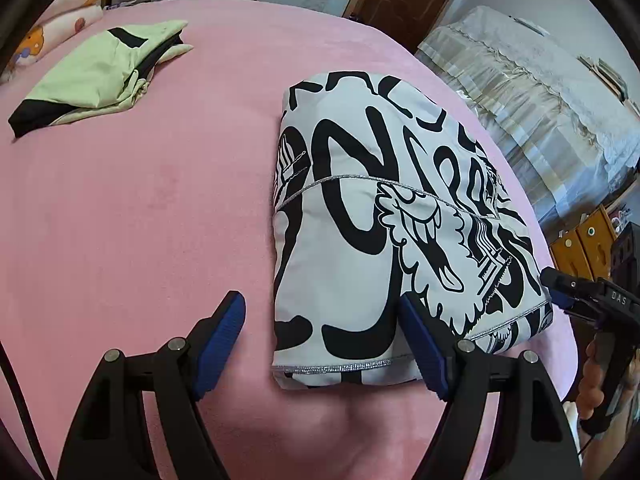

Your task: Fold large clothes

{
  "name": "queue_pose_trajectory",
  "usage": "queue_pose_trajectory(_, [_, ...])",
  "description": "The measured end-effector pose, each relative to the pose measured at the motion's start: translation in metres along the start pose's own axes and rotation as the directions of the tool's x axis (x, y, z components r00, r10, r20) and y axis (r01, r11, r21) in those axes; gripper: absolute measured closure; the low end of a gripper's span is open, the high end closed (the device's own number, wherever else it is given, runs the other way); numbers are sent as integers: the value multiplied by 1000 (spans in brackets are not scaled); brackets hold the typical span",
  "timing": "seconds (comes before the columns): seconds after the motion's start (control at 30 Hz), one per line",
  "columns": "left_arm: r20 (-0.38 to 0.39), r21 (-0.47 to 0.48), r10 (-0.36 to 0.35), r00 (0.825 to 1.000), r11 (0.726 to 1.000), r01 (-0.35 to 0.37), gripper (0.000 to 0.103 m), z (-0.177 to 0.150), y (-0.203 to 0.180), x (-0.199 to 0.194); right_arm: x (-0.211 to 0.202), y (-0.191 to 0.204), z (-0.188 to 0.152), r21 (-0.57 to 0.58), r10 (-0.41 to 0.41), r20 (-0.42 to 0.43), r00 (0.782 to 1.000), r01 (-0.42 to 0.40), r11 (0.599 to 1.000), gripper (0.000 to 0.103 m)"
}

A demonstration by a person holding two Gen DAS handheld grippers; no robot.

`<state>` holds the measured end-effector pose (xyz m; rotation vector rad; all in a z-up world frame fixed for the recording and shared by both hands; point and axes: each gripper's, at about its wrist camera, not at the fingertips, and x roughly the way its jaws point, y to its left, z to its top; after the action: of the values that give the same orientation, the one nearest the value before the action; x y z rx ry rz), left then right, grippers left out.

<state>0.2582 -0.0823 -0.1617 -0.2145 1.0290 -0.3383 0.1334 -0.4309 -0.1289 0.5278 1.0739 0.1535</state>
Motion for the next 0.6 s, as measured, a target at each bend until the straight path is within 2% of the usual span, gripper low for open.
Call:
queue_pose_trajectory(0.1, [8,11,14,1000,1000,-14,26,0,-3,0,7,4,3,8,45,-32,998,-45,999,31])
queue_pose_trajectory(0.2, [6,15,17,1000,1000,-17,26,0,-5,3,25,20,6,-68,-27,-58,998,23,997,29])
queue_pose_trajectory(0.23, [7,17,20,1000,1000,-20,26,1,-7,3,29,25,6,-99,-53,-59,997,47,994,36])
queue_pose_trajectory(0.27, [7,23,24,1000,999,-25,26,2,-9,4,30,29,5,-134,-79,-53,995,72,988,47])
queue_pose_trajectory(0.3, [8,34,30,1000,999,-30,26,4,-11,6,30,34,5,-166,-80,-62,995,69,984,85])
queue_pose_trajectory(0.33, [8,47,37,999,998,-37,26,6,-13,7,27,37,6,-179,-74,-57,996,63,982,89])
queue_pose_trajectory(0.4, [10,77,35,999,996,-36,27,12,-19,9,10,45,7,-211,-81,9,997,81,974,92])
queue_pose_trajectory(0.5, [25,100,18,1000,995,-21,41,22,-31,12,-20,43,15,-189,-83,131,988,107,976,93])
queue_pose_trajectory(0.6, [14,114,-16,1000,993,14,44,30,-44,23,-15,17,22,-119,-125,135,983,141,983,93])
